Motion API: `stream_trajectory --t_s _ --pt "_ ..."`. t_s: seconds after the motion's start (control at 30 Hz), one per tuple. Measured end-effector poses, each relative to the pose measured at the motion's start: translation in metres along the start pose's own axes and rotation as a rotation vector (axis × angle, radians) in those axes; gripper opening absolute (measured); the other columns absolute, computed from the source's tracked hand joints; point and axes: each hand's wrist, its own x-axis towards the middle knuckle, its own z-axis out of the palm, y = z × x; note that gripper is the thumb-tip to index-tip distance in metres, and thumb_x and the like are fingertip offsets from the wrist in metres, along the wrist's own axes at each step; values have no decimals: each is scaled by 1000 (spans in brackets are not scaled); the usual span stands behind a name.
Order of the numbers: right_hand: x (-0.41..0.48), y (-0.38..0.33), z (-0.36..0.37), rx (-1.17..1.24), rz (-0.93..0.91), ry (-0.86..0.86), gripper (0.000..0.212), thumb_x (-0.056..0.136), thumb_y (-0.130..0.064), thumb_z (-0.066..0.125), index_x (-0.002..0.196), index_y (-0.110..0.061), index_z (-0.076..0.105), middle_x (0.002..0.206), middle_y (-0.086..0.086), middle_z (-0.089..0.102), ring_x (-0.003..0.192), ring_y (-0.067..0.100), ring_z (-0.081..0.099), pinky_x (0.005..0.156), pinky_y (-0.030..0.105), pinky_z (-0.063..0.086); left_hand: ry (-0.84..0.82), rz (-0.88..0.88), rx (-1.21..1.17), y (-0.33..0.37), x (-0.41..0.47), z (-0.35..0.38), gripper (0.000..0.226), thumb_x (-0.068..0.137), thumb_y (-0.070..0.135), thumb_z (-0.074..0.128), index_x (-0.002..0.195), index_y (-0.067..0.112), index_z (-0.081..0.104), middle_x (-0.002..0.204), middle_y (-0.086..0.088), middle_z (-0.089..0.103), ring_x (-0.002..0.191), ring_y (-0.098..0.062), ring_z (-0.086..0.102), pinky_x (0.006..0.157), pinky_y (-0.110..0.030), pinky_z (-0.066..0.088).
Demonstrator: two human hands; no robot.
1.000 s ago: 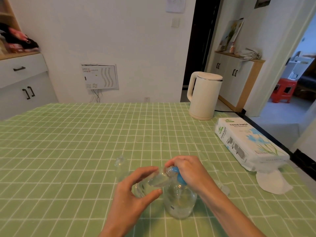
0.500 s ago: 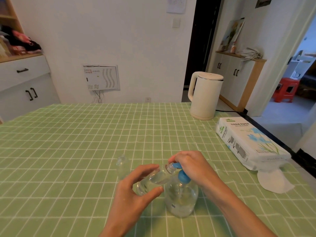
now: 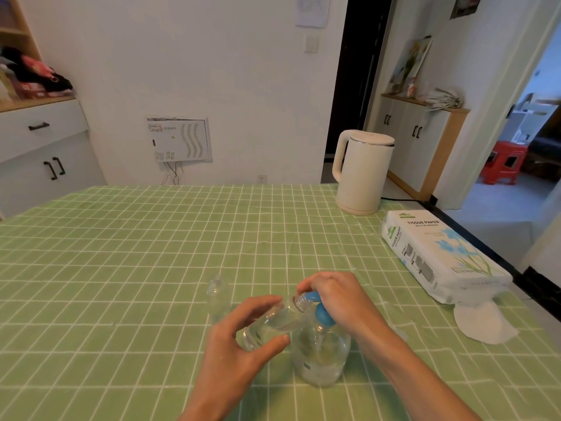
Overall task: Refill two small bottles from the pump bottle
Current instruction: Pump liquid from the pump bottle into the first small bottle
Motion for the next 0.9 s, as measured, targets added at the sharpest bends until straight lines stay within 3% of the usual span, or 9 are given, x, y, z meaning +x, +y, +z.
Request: stream_trajectory --t_s 0.1,0.2,0.37,0.5,0.67,0.9 --pt "-1 -3 -3 1 -8 7 34 95 -22 56 76 -28 84 84 -19 79 90 3 71 72 24 49 16 0 -41 6 0 -1 51 68 36 90 116 47 73 115 18 79 111 -5 73 95 -10 50" --pt "-1 -3 -4 0 -18 2 34 96 -22 57 76 -28 84 84 -21 78 90 1 71 74 23 48 22 -6 -58 8 1 -1 50 67 44 85 116 48 72 116 18 78 113 -5 72 96 -9 50" --pt "2 2 -1 33 -87 5 38 97 -11 51 81 -23 84 88 -20 80 88 -10 69 76 16 46 23 9 -27 5 2 0 53 70 27 89 117 45 72 115 19 78 112 -4 72 96 -11 50" --pt "4 10 4 25 -77 -24 39 98 -9 50 83 -23 83 91 -15 81 94 -6 70 79 18 47 10 -2 0 -1 2 1 62 73 7 95 117 45 73 115 19 78 113 -4 72 98 -12 50" --pt "3 9 3 23 -62 -19 39 98 -9 49 85 -22 83 95 -11 81 101 1 70 82 22 49 12 -19 -14 -1 0 1 62 73 6 94 115 46 73 115 20 78 112 -3 72 96 -9 50" --pt "2 1 -6 69 -188 7 34 101 -2 51 96 -21 79 93 -5 82 89 -4 73 70 4 50 29 4 -66 7 2 -1 51 68 41 85 116 48 72 116 20 78 113 -3 72 97 -10 49"
